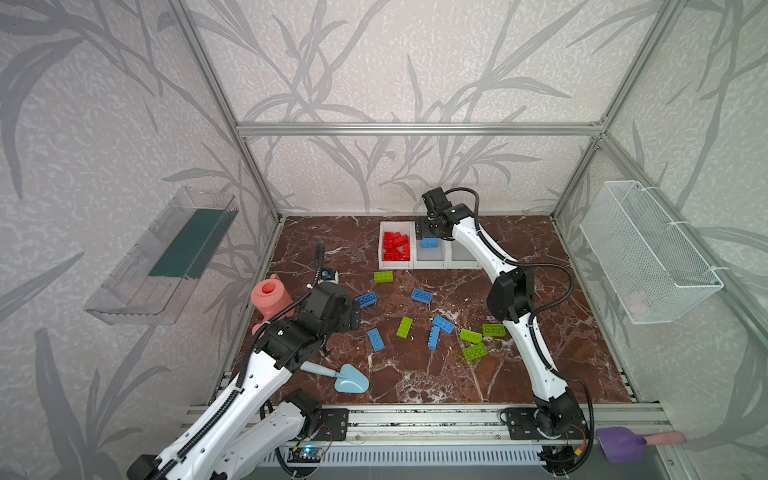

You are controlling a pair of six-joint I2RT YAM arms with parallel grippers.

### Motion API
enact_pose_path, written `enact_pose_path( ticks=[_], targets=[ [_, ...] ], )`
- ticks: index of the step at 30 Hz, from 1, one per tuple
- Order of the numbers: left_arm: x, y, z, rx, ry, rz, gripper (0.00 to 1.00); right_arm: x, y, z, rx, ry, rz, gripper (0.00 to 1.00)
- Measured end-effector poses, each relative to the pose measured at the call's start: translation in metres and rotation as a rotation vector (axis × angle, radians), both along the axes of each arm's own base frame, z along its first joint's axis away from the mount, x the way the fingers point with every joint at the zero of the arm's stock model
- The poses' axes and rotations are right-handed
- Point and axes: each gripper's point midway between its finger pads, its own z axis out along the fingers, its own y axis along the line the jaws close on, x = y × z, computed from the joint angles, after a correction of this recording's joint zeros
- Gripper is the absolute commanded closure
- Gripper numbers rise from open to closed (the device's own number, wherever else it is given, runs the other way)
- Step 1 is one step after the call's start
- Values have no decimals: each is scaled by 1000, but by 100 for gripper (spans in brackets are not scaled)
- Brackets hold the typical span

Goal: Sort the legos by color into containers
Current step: 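Carry the blue brick with the right gripper and drop it into the middle compartment, then grasp a blue brick with the left gripper while the right gripper withdraws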

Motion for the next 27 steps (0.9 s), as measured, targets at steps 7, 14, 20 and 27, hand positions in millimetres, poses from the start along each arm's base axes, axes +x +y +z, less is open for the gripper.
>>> enact_pose_path(
  ticks=[7,14,20,27],
  targets=[
    [14,-2,-26,31,103,83,1,-70,-18,34,42,-24,39,7],
    [34,-4,-57,48,181,226,1,-149,-48,81,190,-203,59,6],
    [66,-20,-76,54,230,316,1,-205,-76,40,245,-196,33,6],
    [97,-37,-108,71,273,372,1,-259,-98,-16,273,-129,14,6]
  ],
)
